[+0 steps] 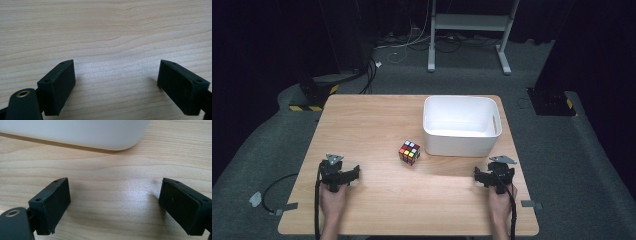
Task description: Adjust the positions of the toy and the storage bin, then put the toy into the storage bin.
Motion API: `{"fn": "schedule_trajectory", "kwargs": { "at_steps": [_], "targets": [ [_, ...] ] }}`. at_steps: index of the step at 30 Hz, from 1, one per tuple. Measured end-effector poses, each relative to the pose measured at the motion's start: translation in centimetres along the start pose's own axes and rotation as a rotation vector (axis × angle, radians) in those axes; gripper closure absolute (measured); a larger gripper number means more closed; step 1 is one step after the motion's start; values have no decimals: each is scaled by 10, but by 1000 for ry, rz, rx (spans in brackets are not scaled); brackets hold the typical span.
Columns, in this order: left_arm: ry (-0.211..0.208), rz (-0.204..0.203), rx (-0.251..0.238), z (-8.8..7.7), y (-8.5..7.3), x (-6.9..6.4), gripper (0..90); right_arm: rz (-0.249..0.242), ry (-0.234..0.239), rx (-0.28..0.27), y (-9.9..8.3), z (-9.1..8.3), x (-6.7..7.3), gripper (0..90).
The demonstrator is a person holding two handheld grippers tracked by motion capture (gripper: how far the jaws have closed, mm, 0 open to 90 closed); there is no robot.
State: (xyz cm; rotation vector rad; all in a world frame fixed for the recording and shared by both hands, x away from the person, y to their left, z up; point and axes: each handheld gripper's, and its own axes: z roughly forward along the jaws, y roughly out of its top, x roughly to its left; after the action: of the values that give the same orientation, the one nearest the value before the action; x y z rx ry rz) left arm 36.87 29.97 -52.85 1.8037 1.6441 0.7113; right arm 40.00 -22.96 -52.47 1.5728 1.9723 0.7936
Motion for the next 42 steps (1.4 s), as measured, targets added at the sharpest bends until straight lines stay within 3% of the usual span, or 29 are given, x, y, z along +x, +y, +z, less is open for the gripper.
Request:
{"fn": "schedule_trajectory", "kwargs": {
  "at_steps": [13,26,35,42],
  "targets": [
    [-1,0,1,0,0,0,149,-10,12,0,-2,-2,-1,101],
    [-2,1,1,0,0,0,149,-9,16,-18,-5,-7,-1,201],
    [-1,3,2,0,0,0,149,-50,75,-64,-15,-22,10,225],
    [-1,4,2,0,0,0,149,-37,100,-62,-22,-26,14,227]
  ]
}}
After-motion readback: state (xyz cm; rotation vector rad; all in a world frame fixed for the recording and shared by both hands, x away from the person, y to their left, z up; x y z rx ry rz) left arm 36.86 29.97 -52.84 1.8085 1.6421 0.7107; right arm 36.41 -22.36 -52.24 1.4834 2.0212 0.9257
